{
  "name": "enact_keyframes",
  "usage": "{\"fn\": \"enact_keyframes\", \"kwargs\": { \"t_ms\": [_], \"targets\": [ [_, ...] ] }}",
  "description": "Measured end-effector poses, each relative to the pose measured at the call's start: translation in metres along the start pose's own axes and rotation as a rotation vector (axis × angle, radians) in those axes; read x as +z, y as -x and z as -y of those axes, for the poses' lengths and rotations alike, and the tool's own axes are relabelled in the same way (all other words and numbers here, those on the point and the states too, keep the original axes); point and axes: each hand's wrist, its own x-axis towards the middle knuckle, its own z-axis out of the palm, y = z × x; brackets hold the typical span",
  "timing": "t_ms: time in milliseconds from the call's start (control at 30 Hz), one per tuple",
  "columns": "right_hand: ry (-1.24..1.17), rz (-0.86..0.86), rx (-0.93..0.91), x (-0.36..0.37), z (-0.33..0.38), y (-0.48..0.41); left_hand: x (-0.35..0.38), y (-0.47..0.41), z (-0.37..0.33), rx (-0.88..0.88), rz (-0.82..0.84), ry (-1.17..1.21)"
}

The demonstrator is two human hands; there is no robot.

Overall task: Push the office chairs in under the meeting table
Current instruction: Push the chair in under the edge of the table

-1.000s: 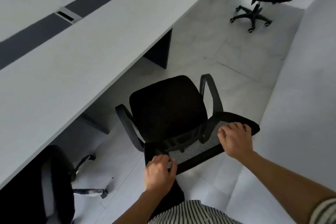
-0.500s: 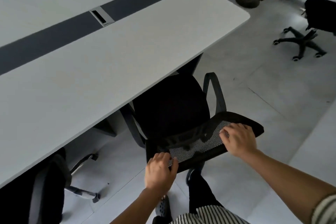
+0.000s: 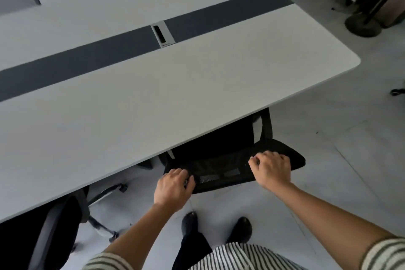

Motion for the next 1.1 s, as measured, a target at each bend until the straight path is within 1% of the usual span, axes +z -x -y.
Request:
{"fn": "enact_keyframes", "kwargs": {
  "t_ms": [133,267,367,467,567,633,733,900,1000,1100],
  "targets": [
    [-0.027,-0.035,0.034,0.003,0.011,-0.009,-0.005,-0.012,0.011,0.044,0.025,-0.042],
    [-0.049,-0.104,0.035,0.008,0.010,0.002,-0.010,-0.011,0.014,0.070,0.133,-0.008],
    [-0.147,-0.113,0.110,-0.001,0.013,-0.006,-0.019,-0.023,0.015,0.087,0.219,0.028],
    [-0.419,-0.127,0.171,-0.018,0.012,-0.006,-0.025,-0.041,0.015,0.115,0.334,0.063],
    [-0.809,-0.097,0.317,-0.037,0.007,0.012,-0.033,-0.063,0.012,0.062,0.495,0.153],
    [-1.016,-0.115,0.394,-0.049,-0.001,0.034,-0.040,-0.076,0.002,0.045,0.582,0.232],
    [-1.218,-0.166,0.538,-0.064,-0.026,0.081,-0.047,-0.085,-0.032,0.089,0.644,0.327],
    [-1.386,-0.351,0.818,-0.080,-0.096,0.166,-0.044,-0.087,-0.123,0.183,0.721,0.406],
    [-1.386,-0.451,0.959,-0.084,-0.150,0.212,-0.035,-0.085,-0.196,0.242,0.758,0.437],
    [-1.370,-0.529,1.050,-0.083,-0.205,0.243,-0.020,-0.084,-0.273,0.287,0.781,0.484]
  ]
}}
